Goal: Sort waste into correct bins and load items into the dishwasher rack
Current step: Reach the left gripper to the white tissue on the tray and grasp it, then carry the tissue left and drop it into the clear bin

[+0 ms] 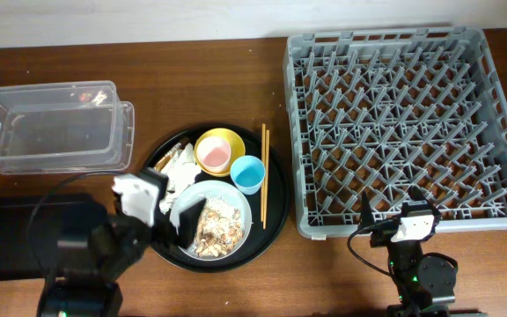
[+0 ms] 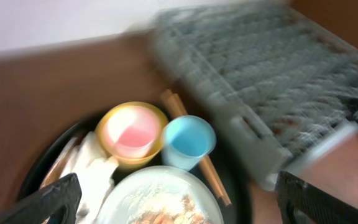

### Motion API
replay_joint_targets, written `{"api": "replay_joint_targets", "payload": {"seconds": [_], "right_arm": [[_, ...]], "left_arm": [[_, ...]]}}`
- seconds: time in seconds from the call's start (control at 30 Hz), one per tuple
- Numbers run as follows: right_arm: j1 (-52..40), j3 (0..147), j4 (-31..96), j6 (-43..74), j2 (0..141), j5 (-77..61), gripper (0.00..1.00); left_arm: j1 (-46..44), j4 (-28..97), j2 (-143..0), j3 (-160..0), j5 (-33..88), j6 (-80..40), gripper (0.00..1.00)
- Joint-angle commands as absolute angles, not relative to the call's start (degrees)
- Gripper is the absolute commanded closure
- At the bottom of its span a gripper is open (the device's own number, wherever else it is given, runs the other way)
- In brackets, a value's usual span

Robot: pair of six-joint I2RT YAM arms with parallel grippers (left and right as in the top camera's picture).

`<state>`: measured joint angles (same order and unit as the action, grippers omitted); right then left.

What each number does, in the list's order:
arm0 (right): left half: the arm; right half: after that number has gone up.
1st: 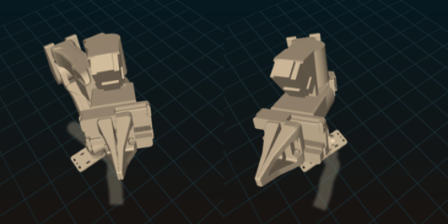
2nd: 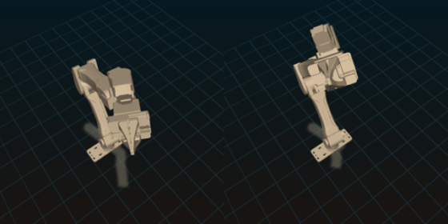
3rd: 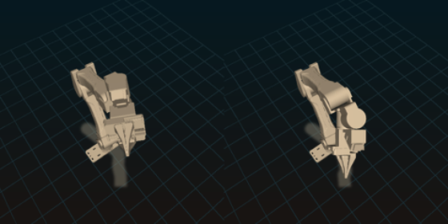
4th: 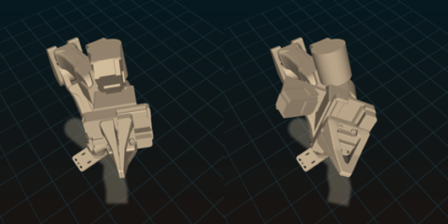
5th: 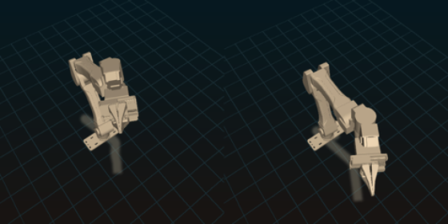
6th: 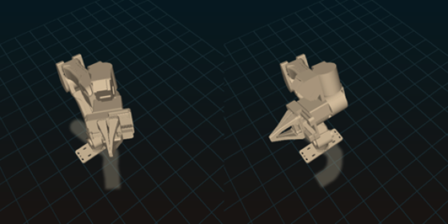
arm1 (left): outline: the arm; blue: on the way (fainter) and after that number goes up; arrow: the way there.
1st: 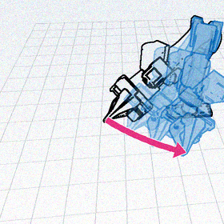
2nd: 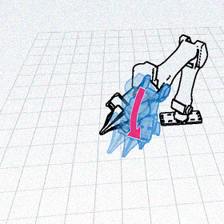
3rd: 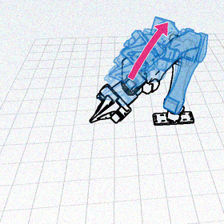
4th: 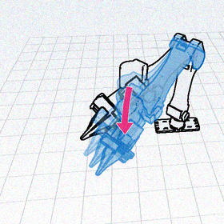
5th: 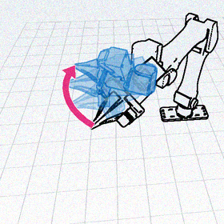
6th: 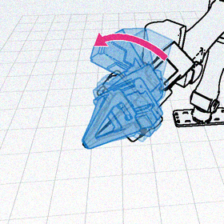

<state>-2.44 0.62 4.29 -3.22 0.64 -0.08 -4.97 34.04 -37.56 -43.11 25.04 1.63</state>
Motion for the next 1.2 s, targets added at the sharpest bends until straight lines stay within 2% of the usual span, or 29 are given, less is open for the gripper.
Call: {"api": "replay_joint_targets", "payload": {"seconds": [0.0, 0.17, 0.2, 0.23, 0.27, 0.3, 0.4, 0.63, 0.77, 0.97, 1.0, 1.03, 1.07, 1.1, 1.13, 1.17], "right_arm": [[-2.17, 0.32, 4.64, -3.20, 0.36, 0.23, 0.02], [-2.17, 0.32, 4.64, -3.20, 0.36, 0.23, 0.02], [-2.17, 0.32, 4.64, -3.20, 0.36, 0.23, 0.02], [-2.17, 0.32, 4.64, -3.20, 0.36, 0.23, 0.02], [-2.17, 0.32, 4.64, -3.20, 0.36, 0.23, 0.02], [-2.17, 0.32, 4.64, -3.20, 0.36, 0.23, 0.02], [-2.17, 0.32, 4.64, -3.20, 0.36, 0.23, 0.02], [-2.17, 0.32, 4.64, -3.20, 0.36, 0.23, 0.02], [-2.17, 0.32, 4.64, -3.20, 0.36, 0.23, 0.02], [-2.17, 0.32, 4.64, -3.20, 0.36, 0.23, 0.02], [-2.17, 0.32, 4.64, -3.20, 0.36, 0.23, 0.02], [-2.17, 0.32, 4.64, -3.20, 0.36, 0.23, 0.02], [-2.17, 0.32, 4.64, -3.20, 0.36, 0.23, 0.02], [-2.17, 0.32, 4.64, -3.20, 0.36, 0.23, 0.02], [-2.17, 0.32, 4.64, -3.20, 0.36, 0.23, 0.02], [-2.17, 0.32, 4.64, -3.20, 0.36, 0.23, 0.02]], "left_arm": [[-4.95, 41.74, -48.75, -50.63, 4.71, -15.09, 0.01], [-4.99, 42.63, -66.96, -52.49, 6.79, -15.42, 0.01], [-4.99, 41.23, -69.38, -52.49, 6.55, -15.40, 0.05], [-4.99, 39.22, -71.37, -52.49, 6.02, -15.40, 0.21], [-4.99, 36.71, -73.21, -52.49, 5.30, -15.40, 0.29], [-4.99, 34.89, -74.54, -52.49, 4.29, -15.40, 0.32], [-4.99, 29.04, -80.25, -52.49, 0.80, -15.38, 0.34], [-4.99, 21.50, -91.02, -52.49, 0.80, -15.40, 0.35], [-5.17, 21.28, -93.60, -52.49, 0.86, -15.40, 0.51], [-6.42, 21.69, -96.03, -52.49, 1.91, -15.38, 0.51], [-6.92, 21.67, -96.29, -52.49, 1.89, -15.38, 0.54], [-7.14, 21.56, -96.29, -52.49, 1.87, -15.38, 0.58], [-7.14, 21.43, -96.20, -52.62, 1.91, -15.40, 0.76], [-7.07, 21.56, -96.16, -52.77, 1.91, -15.40, 0.89], [-7.09, 21.98, -95.92, -52.90, 1.93, -15.40, 0.98], [-7.09, 22.81, -95.29, -53.12, 1.93, -15.40, 0.99]]}}
